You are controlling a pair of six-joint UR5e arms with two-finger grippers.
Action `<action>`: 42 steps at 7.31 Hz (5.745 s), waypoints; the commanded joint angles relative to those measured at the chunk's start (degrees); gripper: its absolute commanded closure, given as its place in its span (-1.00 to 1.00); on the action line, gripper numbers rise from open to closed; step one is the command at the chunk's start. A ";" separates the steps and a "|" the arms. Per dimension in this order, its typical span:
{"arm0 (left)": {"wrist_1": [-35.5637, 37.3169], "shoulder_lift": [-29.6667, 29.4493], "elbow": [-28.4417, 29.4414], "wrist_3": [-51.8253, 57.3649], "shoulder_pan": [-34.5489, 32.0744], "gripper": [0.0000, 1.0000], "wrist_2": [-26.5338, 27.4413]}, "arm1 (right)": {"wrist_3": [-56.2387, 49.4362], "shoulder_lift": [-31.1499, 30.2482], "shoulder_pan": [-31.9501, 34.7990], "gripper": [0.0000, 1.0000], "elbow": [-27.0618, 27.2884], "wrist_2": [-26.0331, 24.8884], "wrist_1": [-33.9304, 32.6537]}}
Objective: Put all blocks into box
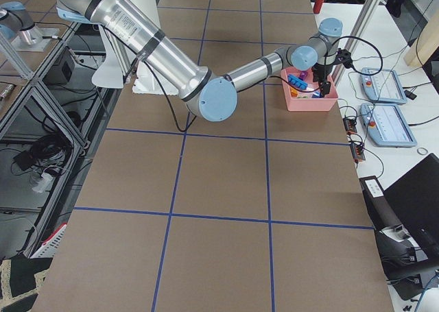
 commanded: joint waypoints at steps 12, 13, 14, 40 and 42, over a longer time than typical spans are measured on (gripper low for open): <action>9.23 16.21 0.58 30.96 -13.32 -1.00 -4.00 | -27.47 -55.29 18.96 -1.00 32.51 8.52 -4.94; 9.79 16.20 0.76 30.96 -13.33 -1.00 -4.61 | -30.82 -56.96 21.42 -1.00 32.51 8.80 -5.11; 9.88 16.12 0.93 30.87 -13.41 -1.00 -5.74 | -32.76 -58.28 22.66 -1.00 32.42 9.41 -5.11; 9.79 10.84 4.36 25.69 -13.33 -1.00 -5.93 | -27.86 -56.01 25.31 -1.00 31.54 8.27 -5.81; 9.88 10.84 4.36 25.69 -13.33 -1.00 -5.93 | -27.86 -56.01 25.31 -1.00 31.54 8.27 -5.81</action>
